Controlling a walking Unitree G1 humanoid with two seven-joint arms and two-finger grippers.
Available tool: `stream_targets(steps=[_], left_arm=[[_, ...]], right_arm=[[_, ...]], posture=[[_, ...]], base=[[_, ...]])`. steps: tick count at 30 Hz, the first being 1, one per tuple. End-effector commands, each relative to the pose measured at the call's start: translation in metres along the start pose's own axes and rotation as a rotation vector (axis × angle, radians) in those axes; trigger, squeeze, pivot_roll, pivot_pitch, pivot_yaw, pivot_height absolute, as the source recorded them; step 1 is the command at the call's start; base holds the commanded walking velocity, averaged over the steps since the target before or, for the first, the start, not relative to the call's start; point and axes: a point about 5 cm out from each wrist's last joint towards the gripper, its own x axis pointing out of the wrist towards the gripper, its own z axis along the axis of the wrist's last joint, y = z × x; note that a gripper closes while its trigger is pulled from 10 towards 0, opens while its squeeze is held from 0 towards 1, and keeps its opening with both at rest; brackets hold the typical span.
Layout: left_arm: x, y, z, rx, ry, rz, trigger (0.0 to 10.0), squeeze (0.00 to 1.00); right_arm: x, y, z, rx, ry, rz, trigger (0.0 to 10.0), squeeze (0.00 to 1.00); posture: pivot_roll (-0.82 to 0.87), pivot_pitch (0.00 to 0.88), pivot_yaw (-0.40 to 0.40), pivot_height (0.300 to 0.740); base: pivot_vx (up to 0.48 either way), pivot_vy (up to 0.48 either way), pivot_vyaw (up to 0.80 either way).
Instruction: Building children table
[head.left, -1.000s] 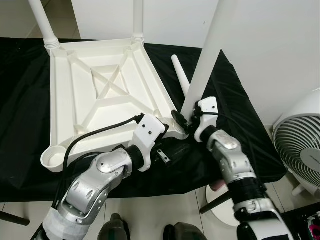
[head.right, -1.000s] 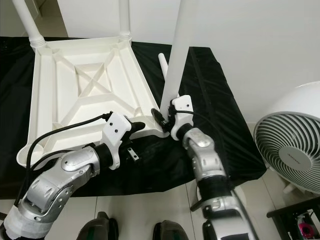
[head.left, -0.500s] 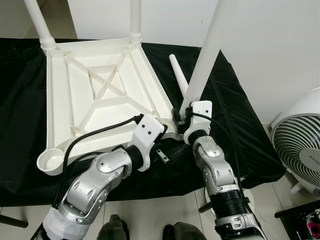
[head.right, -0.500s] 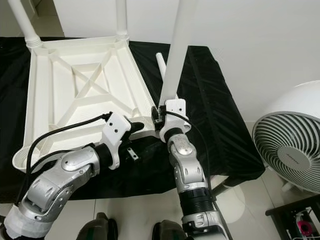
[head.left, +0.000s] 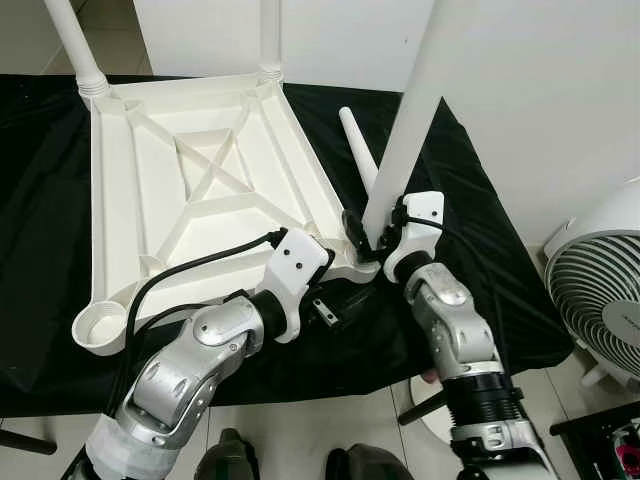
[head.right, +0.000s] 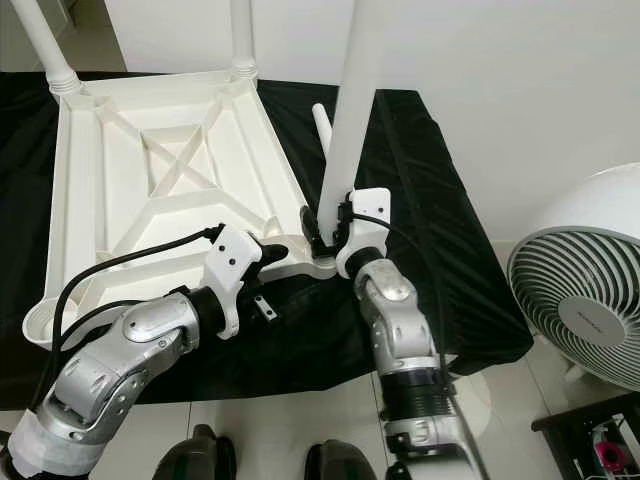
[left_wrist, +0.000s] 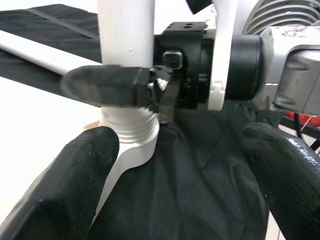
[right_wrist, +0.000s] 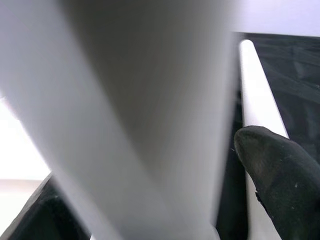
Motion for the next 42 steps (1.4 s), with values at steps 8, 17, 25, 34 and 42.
stream_targets(steps=[8, 17, 25, 34, 42], left_arm=[[-0.001, 0.0, 0.001, 0.013, -0.001, -0.014, 10.0, 0.0], [-0.002, 0.001, 0.002, 0.015, -0.004, -0.009, 10.0, 0.0], [-0.001, 0.002, 0.003, 0.019, -0.006, -0.008, 10.0, 0.0], [-0.001, 0.001, 0.004, 0.015, -0.01, -0.002, 10.0, 0.0], [0.0, 0.0, 0.004, 0.014, -0.011, -0.006, 10.0, 0.0]], right_arm=[[-0.011, -0.015, -0.006, -0.131, 0.024, 0.271, 10.0, 0.0], [0.002, -0.024, 0.0, -0.151, 0.018, 0.431, 10.0, 0.0], [0.007, -0.03, -0.005, -0.15, 0.039, 0.446, 0.7, 0.0], [0.004, -0.029, -0.019, -0.125, 0.075, 0.481, 0.0, 0.0], [0.007, -0.027, -0.023, -0.111, 0.088, 0.387, 10.0, 0.0]], posture=[[-0.01, 0.039, -0.047, 0.74], [0.0, 0.04, -0.041, 0.74], [0.01, 0.04, -0.044, 0.74], [0.01, 0.041, -0.05, 0.74], [0.01, 0.047, -0.052, 0.74]], base=[[0.0, 0.0, 0.0], [0.0, 0.0, 0.0], [0.0, 0.0, 0.0], [0.0, 0.0, 0.0], [0.0, 0.0, 0.0]])
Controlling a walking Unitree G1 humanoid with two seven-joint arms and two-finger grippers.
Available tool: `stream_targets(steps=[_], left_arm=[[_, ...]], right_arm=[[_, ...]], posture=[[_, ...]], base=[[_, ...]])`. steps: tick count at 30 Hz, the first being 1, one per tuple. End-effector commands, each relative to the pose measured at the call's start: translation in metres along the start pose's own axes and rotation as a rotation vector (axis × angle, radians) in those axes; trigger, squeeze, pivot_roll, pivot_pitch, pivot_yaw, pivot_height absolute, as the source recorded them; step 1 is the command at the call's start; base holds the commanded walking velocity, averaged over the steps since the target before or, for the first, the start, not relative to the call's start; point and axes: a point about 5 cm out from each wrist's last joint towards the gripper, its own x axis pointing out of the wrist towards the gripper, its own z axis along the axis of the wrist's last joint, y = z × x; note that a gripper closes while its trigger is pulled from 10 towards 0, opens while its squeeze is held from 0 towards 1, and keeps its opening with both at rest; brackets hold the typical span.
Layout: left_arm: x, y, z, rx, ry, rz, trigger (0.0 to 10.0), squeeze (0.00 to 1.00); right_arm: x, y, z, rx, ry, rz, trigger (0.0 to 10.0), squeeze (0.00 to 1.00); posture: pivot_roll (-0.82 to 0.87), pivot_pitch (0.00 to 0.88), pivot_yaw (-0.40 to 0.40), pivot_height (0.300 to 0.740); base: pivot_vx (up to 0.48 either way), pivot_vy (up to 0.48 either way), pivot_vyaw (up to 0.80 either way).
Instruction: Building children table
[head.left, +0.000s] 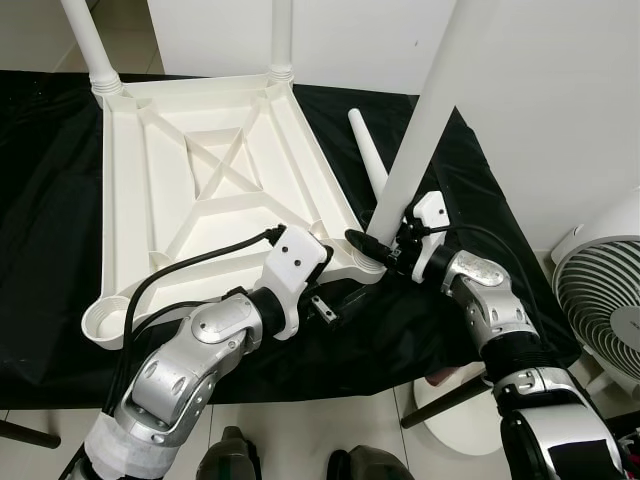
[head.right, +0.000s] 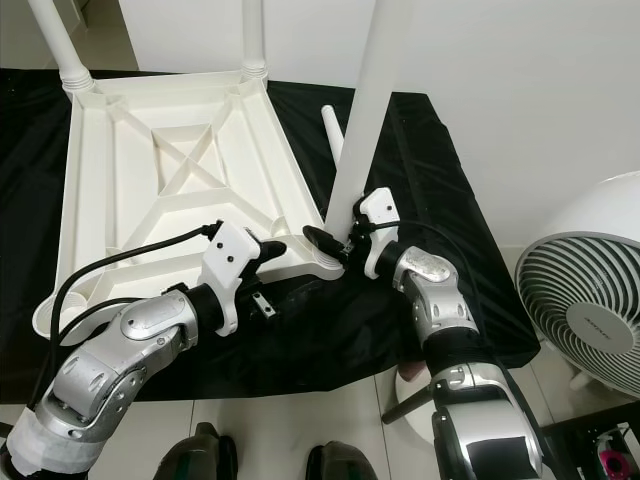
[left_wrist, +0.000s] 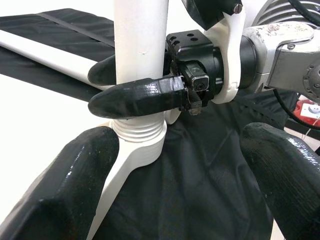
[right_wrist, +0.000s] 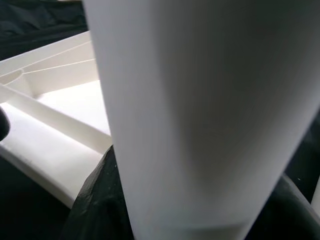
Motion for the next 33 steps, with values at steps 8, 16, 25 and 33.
stream_targets(steps=[8, 16, 25, 33], left_arm=[[0.001, -0.003, 0.0, 0.001, -0.004, -0.011, 10.0, 0.0], [0.001, -0.004, 0.0, -0.002, -0.004, -0.019, 10.0, 0.0], [0.003, -0.006, 0.0, -0.004, -0.008, -0.029, 10.0, 0.0], [0.004, -0.007, 0.0, -0.005, -0.008, -0.033, 10.0, 0.0]], right_arm=[[0.009, 0.007, -0.015, 0.09, 0.077, -0.371, 10.0, 0.0], [0.009, 0.016, -0.008, 0.104, 0.057, -0.646, 10.0, 0.0], [0.013, 0.04, -0.006, 0.163, 0.031, -0.794, 10.0, 0.0], [0.017, 0.042, 0.0, 0.175, -0.024, -0.689, 10.0, 1.0]], posture=[[0.0, 0.048, -0.056, 0.74], [0.0, 0.042, -0.056, 0.74], [0.0, 0.034, -0.062, 0.74], [0.0, 0.023, -0.062, 0.74]], base=[[0.0, 0.0, 0.0], [0.0, 0.0, 0.0], [0.0, 0.0, 0.0], [0.0, 0.0, 0.0]])
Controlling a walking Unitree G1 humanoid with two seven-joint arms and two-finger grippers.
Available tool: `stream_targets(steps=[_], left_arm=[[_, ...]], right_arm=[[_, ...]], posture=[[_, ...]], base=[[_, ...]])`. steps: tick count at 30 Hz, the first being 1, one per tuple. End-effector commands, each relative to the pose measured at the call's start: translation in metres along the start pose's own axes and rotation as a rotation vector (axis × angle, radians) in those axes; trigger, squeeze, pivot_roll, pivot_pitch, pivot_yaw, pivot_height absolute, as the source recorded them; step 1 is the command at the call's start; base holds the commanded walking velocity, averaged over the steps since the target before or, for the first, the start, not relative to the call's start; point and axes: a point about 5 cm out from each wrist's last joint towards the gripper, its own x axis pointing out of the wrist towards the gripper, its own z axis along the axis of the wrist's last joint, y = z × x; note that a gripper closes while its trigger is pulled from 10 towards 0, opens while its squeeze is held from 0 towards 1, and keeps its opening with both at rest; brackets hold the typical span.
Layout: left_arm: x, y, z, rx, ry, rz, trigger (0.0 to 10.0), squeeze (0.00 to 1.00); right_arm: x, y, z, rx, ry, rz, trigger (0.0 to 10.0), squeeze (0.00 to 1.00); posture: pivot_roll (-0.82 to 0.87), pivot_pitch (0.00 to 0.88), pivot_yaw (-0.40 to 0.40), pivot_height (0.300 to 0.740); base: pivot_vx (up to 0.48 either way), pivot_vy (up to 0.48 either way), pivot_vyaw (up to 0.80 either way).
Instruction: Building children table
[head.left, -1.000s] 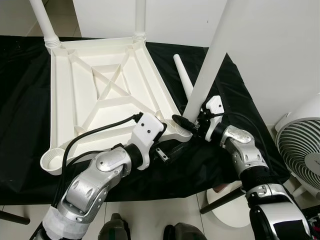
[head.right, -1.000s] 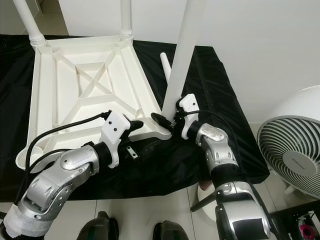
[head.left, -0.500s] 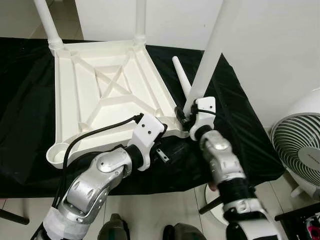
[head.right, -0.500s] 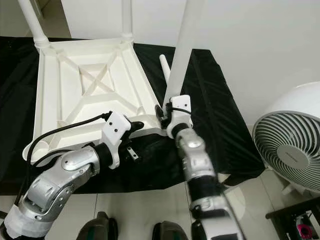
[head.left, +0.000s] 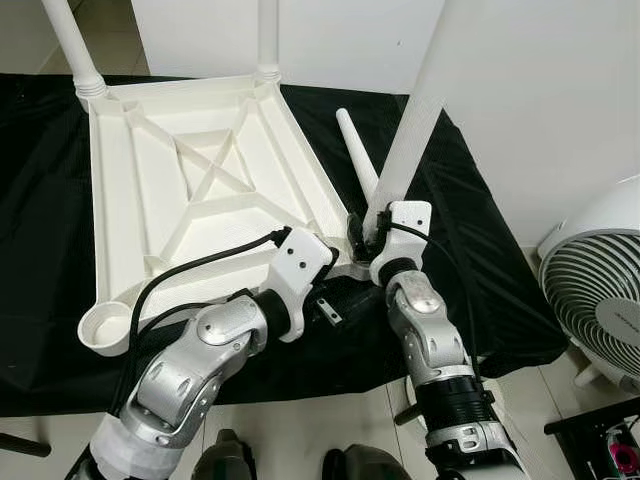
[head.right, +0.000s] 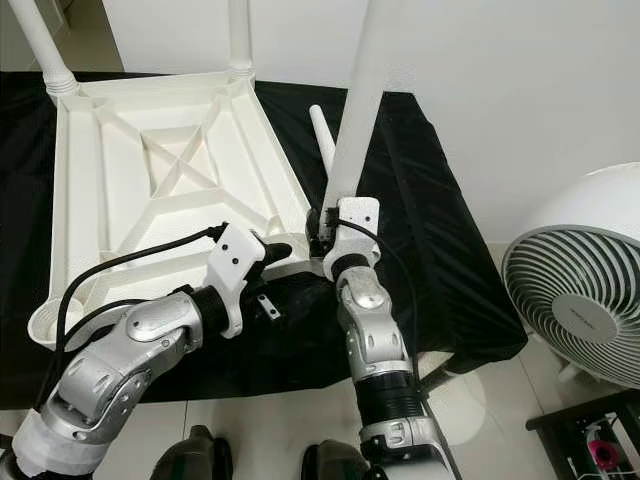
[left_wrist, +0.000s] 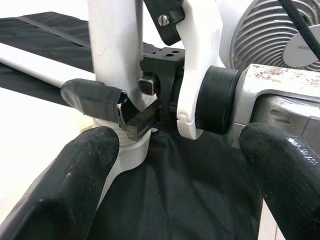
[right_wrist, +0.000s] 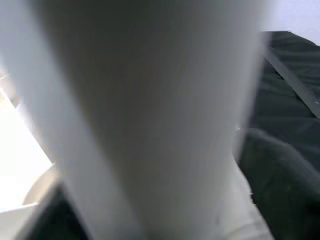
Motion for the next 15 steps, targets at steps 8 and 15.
stream_targets(steps=[8, 15], left_arm=[[0.0, -0.004, -0.001, 0.001, 0.002, -0.018, 10.0, 0.0], [0.0, -0.003, -0.001, 0.0, 0.003, -0.018, 10.0, 0.0]], right_arm=[[-0.009, 0.006, 0.0, 0.004, -0.003, 0.172, 10.0, 0.96], [-0.012, -0.006, 0.002, -0.048, -0.003, 0.296, 10.0, 0.0]], posture=[[0.0, 0.022, -0.064, 0.74], [-0.01, 0.021, -0.059, 0.74]], base=[[0.0, 0.0, 0.0], [0.0, 0.0, 0.0]])
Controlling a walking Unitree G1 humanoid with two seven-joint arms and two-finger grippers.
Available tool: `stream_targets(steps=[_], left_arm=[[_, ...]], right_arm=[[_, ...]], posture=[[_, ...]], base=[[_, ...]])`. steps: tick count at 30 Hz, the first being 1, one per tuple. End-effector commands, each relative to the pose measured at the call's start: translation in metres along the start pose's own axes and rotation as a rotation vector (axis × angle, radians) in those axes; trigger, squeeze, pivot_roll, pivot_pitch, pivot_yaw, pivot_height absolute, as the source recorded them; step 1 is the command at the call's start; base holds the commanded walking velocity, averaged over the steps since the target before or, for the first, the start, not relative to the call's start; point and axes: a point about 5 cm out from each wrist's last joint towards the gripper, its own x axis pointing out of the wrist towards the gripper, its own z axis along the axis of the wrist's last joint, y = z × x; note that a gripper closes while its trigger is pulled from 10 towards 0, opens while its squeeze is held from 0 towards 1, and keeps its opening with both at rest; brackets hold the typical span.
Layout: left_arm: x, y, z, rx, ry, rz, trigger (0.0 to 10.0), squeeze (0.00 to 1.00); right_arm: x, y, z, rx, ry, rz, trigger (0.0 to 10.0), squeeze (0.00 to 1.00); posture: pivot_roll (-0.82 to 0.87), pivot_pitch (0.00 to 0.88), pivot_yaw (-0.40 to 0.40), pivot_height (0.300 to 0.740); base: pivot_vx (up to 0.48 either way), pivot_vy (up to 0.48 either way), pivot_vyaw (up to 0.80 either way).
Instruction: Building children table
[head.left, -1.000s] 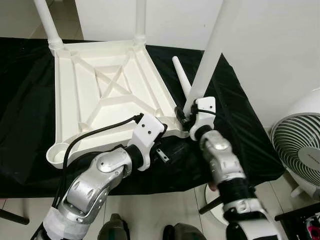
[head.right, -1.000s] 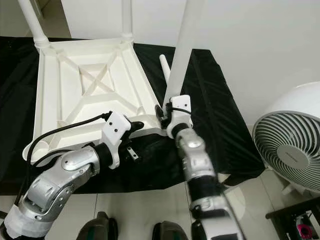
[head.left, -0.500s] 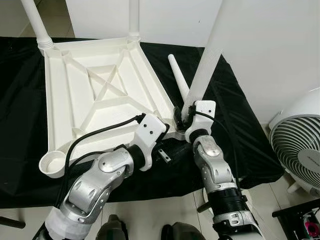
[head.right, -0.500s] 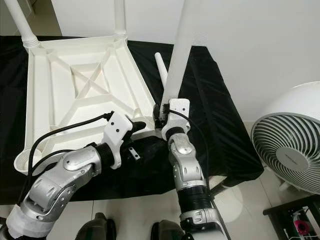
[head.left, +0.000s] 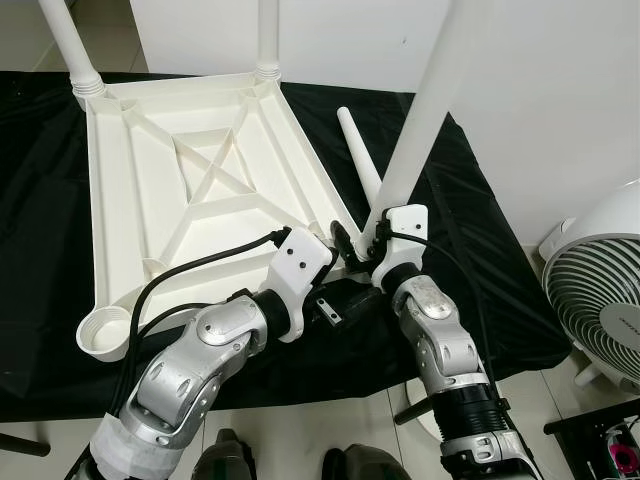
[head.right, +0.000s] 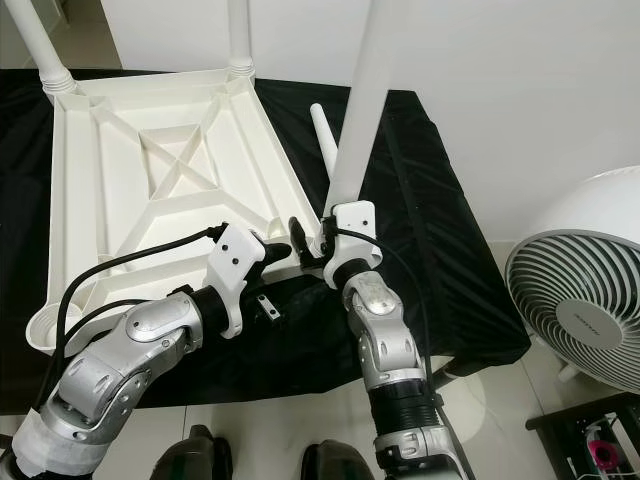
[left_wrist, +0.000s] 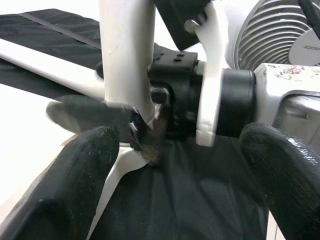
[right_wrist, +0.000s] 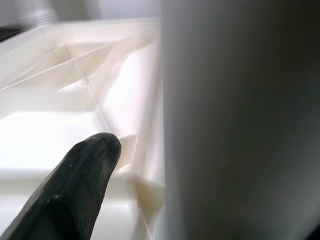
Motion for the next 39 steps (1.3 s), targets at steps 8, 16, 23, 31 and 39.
stream_targets(steps=[8, 16, 23, 31, 39], left_arm=[[-0.001, -0.002, -0.001, 0.005, 0.006, -0.024, 10.0, 0.0], [-0.001, 0.001, 0.001, 0.006, 0.003, -0.014, 10.0, 0.0], [-0.001, 0.002, 0.002, 0.007, 0.001, -0.01, 10.0, 0.0], [-0.002, 0.003, 0.003, 0.01, 0.0, -0.003, 10.0, 0.0], [-0.002, 0.002, 0.003, 0.009, 0.0, -0.005, 10.0, 0.0]], right_arm=[[-0.011, -0.035, 0.002, -0.142, 0.042, 0.272, 10.0, 0.0], [-0.01, -0.046, 0.0, -0.125, 0.071, 0.399, 10.0, 0.0], [-0.005, -0.048, -0.001, -0.111, 0.067, 0.434, 8.3, 0.0], [0.003, -0.051, -0.004, -0.084, 0.076, 0.475, 0.0, 0.0], [0.003, -0.051, -0.006, -0.067, 0.077, 0.478, 0.8, 0.0]], posture=[[-0.01, 0.027, -0.049, 0.74], [-0.01, 0.033, -0.045, 0.74], [0.0, 0.035, -0.043, 0.74], [0.01, 0.04, -0.044, 0.74], [0.01, 0.041, -0.046, 0.74]], base=[[0.0, 0.0, 0.0], [0.0, 0.0, 0.0], [0.0, 0.0, 0.0], [0.0, 0.0, 0.0], [0.0, 0.0, 0.0]])
